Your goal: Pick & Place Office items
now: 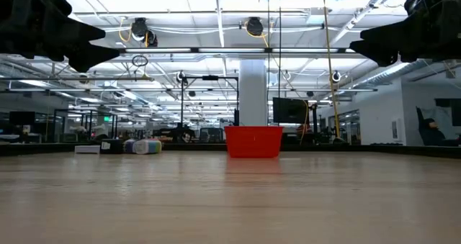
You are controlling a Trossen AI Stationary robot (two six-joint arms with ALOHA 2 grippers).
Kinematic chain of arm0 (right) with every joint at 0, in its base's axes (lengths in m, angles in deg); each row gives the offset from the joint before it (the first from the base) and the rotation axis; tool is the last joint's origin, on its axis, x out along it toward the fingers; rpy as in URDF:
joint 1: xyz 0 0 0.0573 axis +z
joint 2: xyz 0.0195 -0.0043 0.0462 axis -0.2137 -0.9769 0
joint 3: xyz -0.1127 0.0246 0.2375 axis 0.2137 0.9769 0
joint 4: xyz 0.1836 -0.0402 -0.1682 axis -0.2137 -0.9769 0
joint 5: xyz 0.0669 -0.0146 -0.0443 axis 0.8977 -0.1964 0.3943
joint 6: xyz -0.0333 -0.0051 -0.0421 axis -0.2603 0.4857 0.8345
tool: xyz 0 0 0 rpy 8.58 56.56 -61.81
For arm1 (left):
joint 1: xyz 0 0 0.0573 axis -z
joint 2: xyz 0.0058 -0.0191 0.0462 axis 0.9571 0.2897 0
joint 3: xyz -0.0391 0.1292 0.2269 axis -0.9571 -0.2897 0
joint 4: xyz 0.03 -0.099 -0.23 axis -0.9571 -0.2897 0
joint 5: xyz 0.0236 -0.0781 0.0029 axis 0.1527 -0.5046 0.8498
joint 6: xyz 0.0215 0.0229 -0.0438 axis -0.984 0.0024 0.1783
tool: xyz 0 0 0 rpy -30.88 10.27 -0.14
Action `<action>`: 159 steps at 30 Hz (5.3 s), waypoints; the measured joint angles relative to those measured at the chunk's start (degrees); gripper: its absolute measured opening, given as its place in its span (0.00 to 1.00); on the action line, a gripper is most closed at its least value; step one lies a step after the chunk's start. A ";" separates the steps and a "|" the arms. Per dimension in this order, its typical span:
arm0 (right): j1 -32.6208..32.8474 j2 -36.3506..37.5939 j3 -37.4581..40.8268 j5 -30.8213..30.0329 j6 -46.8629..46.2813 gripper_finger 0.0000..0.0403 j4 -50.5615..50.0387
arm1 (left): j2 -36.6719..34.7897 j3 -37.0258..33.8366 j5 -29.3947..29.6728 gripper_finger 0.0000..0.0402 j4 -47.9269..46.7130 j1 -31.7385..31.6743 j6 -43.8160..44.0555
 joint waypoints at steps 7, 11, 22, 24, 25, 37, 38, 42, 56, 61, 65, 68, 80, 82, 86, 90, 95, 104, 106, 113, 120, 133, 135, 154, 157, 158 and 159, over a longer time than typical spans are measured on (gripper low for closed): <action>0.00 0.01 0.00 0.00 0.00 0.69 -0.01 | 0.00 0.00 0.00 0.90 -0.01 -0.01 0.00; 0.00 0.02 0.00 0.00 0.00 0.69 0.00 | -0.02 0.00 -0.01 0.90 -0.02 -0.02 0.00; 0.00 0.00 0.02 0.00 -0.02 0.69 0.00 | 0.00 0.00 -0.01 0.90 0.00 0.01 -0.02; 0.00 0.02 0.02 0.00 -0.02 0.69 0.00 | 0.00 0.00 0.00 0.90 -0.01 0.01 0.00; 0.00 0.00 0.02 0.00 -0.01 0.69 -0.01 | -0.01 0.00 0.00 0.90 -0.01 -0.01 0.00; 0.00 0.02 0.02 0.00 -0.02 0.69 -0.02 | 0.00 0.00 -0.01 0.90 0.00 -0.01 0.00; 0.00 0.02 0.02 0.00 0.00 0.69 0.00 | 0.00 0.00 0.00 0.90 0.00 0.01 -0.01; 0.00 0.02 0.02 0.00 0.00 0.69 0.00 | -0.01 0.00 -0.01 0.90 0.00 0.01 0.00; 0.00 0.02 0.07 0.00 0.00 0.69 0.00 | -0.02 0.00 -0.01 0.90 -0.02 -0.02 0.00; 0.00 0.00 0.07 0.00 -0.01 0.69 -0.02 | 0.00 0.00 0.01 0.90 0.00 -0.01 -0.02; 0.00 0.00 0.07 0.00 0.00 0.69 -0.02 | -0.02 0.00 -0.01 0.90 -0.02 0.00 -0.01; 0.00 0.00 0.07 0.00 -0.01 0.69 0.00 | 0.01 0.00 0.01 0.90 0.00 0.01 0.00; 0.00 0.00 0.00 0.00 -0.02 0.69 -0.01 | 0.00 0.00 1.24 0.90 1.87 0.00 -6.50; 0.00 0.00 0.00 0.00 -0.01 0.69 -0.01 | -0.01 0.00 1.23 0.90 3.20 -0.01 -7.24; 0.00 0.00 0.00 0.00 -0.02 0.69 0.00 | 0.00 0.00 1.23 0.90 6.66 0.01 -6.19; 0.00 0.00 0.02 0.00 -0.02 0.69 0.00 | -0.01 0.00 1.19 0.90 9.27 0.01 -1.36; 0.00 0.00 0.02 0.00 -0.01 0.69 -0.01 | -0.02 0.00 1.19 0.90 11.77 0.01 15.98; 0.00 0.00 0.02 0.00 -0.02 0.69 0.00 | 0.01 0.01 6.37 0.90 10.57 0.01 26.69; 0.00 0.00 0.02 0.00 -0.02 0.69 -0.02 | 0.01 0.02 9.05 0.90 9.88 0.01 28.65; 0.00 0.00 0.02 0.00 -0.02 0.69 0.00 | 0.00 0.02 21.17 0.90 3.77 0.01 31.38; 0.00 0.00 0.02 -0.01 -0.01 0.69 -0.02 | 3.48 0.51 28.21 0.90 -6.60 -3.22 37.55; 0.00 0.00 0.07 -0.02 0.00 0.69 -0.01 | 37.69 10.69 24.15 0.90 -12.32 -16.17 48.07; 0.00 0.00 0.07 -0.41 0.02 0.69 0.00 | 44.52 13.71 22.43 0.90 -12.40 -18.76 48.30; -0.02 0.00 0.05 -3.28 3.19 0.69 0.01 | 88.94 53.92 7.06 0.90 -30.18 -38.12 12.41; -0.02 0.00 0.04 -3.08 3.19 0.69 0.01 | 93.78 57.44 5.76 0.90 -32.89 -38.94 8.25; -0.02 0.00 0.04 -3.08 3.19 0.69 0.01 | 95.18 58.48 5.66 0.90 -33.75 -39.09 7.52; -0.02 0.00 0.04 -3.08 3.19 0.69 0.02 | 96.29 59.33 5.67 0.90 -34.25 -39.16 7.15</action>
